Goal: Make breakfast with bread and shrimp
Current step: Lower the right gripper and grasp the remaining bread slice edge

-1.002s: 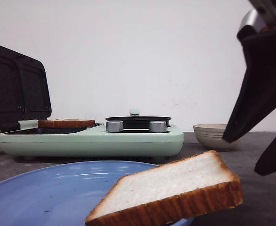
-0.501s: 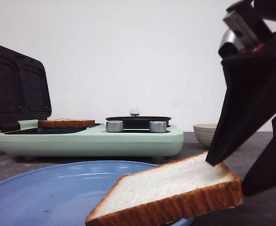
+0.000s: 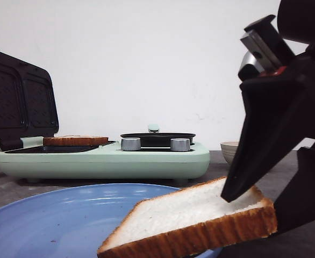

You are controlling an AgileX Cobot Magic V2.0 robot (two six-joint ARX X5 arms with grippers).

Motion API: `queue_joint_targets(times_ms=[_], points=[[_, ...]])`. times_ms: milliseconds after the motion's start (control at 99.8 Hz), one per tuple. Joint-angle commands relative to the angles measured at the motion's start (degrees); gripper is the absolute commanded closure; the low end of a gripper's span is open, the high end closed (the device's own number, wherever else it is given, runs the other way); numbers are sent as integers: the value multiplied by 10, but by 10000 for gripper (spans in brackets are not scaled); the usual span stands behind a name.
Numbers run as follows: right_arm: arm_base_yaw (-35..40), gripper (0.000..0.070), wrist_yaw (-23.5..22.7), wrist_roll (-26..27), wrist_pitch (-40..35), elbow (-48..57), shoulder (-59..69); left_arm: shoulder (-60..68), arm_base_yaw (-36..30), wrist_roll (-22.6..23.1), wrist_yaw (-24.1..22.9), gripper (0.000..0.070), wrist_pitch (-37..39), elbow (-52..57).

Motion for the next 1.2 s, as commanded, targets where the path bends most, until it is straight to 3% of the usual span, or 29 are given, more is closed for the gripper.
queue_joint_targets(times_ms=[0, 801, 861, 982, 1192], points=[[6, 413, -2, 2, 10, 7, 13, 1, -1, 9, 1, 22, 4, 2], [19, 416, -13, 16, 44, 7, 51, 1, -1, 11, 1, 22, 3, 2], [24, 471, -9, 19, 51, 7, 52, 1, -1, 11, 1, 22, 3, 2], [29, 694, 5, 23, 52, 7, 52, 1, -1, 11, 1, 23, 3, 2], [30, 700, 2, 25, 51, 7, 49, 1, -1, 11, 1, 23, 3, 2]])
